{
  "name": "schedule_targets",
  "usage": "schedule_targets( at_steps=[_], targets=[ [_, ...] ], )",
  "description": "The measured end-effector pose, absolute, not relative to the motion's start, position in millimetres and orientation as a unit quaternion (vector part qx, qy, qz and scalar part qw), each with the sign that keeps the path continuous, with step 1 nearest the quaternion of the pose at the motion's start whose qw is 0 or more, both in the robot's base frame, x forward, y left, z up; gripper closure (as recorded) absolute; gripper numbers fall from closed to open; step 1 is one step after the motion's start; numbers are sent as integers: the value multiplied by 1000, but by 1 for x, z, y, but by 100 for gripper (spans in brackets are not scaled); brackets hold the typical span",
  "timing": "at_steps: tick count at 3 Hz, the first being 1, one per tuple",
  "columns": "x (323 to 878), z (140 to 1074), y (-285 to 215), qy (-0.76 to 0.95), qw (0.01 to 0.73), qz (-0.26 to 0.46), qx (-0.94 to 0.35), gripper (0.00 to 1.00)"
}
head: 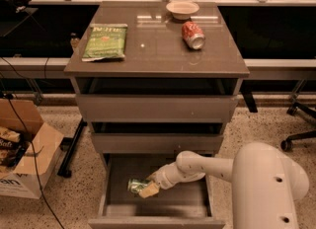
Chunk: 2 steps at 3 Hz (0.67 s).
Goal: Pick green can from bottom drawer and place on counter
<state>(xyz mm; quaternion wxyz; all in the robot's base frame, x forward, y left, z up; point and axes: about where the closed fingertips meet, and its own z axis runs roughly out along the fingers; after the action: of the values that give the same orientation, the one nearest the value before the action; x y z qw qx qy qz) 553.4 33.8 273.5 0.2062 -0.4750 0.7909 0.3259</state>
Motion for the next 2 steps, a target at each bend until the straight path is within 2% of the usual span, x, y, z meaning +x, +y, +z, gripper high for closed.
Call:
schedule_targets(
  at_steps=[1, 2],
  targets=[
    [532, 319, 27, 762, 202, 347, -508, 100],
    [519, 375, 12, 741, 232, 350, -524, 100]
  ],
)
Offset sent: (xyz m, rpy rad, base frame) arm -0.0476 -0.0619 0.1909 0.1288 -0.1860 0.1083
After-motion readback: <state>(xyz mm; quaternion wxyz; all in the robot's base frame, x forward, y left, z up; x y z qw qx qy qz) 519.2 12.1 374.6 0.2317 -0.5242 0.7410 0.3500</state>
